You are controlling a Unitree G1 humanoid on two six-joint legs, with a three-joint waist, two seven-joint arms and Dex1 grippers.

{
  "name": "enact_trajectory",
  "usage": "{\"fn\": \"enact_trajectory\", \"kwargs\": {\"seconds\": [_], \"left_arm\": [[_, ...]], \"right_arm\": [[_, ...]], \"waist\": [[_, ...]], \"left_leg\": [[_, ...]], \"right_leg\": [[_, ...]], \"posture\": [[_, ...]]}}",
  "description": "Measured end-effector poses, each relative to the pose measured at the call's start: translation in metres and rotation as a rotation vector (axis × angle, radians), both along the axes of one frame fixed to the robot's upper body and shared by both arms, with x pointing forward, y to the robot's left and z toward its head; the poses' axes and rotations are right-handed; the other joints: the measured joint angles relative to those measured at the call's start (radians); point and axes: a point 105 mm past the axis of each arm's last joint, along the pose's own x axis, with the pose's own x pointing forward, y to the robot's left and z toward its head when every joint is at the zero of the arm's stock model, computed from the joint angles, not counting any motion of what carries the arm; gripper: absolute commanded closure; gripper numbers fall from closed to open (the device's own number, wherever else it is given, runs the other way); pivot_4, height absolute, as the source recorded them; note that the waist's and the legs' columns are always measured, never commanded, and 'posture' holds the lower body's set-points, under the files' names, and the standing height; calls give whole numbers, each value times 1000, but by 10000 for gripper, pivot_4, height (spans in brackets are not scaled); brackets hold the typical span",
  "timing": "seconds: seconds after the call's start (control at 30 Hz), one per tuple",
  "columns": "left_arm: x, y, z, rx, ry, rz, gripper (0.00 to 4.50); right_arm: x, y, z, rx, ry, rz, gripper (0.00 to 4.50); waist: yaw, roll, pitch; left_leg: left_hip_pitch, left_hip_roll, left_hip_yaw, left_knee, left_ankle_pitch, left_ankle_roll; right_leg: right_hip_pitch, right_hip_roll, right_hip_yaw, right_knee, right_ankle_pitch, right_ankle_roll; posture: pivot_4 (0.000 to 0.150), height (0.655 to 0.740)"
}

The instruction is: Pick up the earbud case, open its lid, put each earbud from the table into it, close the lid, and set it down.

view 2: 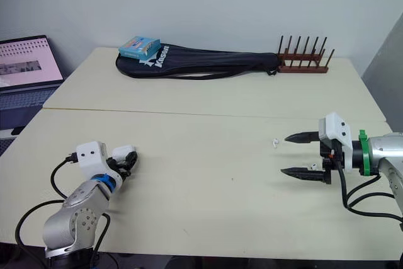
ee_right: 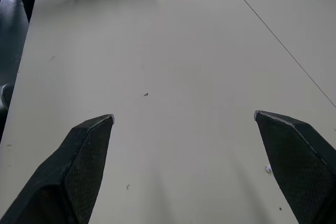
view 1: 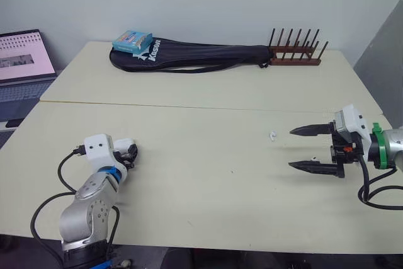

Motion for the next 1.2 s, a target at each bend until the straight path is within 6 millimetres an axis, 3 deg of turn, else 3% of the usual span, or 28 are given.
{"fn": "enact_trajectory", "kwargs": {"seconds": [0.13, 0.3, 0.57, 0.83, 1.2], "left_arm": [[-4, -18, 1, 86, -29, -220, 17591], [-15, -93, 1, 64, -88, -685, 17591], [-43, -162, 22, 129, -281, -1171, 17591], [-54, -200, 47, 270, -531, -1424, 17591], [-55, -204, 48, 316, -608, -1465, 17591]], "right_arm": [[-3, -5, 2, -9, -4, -32, 0], [-8, -2, 0, 8, 34, -52, 0], [-17, 36, -11, 147, 279, -139, 0], [-22, 85, -26, 276, 564, -130, 0], [-20, 102, -32, 326, 694, -108, 0]], "waist": [[4, 0, 0], [14, -3, 2], [12, -3, 2], [18, -3, 2], [17, -3, 2]], "left_leg": [[-2, 0, 0, 0, 0, 0], [-5, 0, 1, 0, 0, 0], [-6, 2, 1, -2, 0, 0], [-18, 1, 1, 1, 0, 0], [-19, 1, -1, 0, 0, 1]], "right_leg": [[0, -2, -1, -5, 0, 0], [-2, -3, 0, -7, 0, 0], [-3, 1, 0, -6, 0, 0], [-13, 1, -1, -6, 1, -1], [-16, 1, -2, -4, 1, 0]], "posture": [[1500, 7274], [1500, 7274], [1500, 7274], [1500, 7274], [1500, 7274]]}}
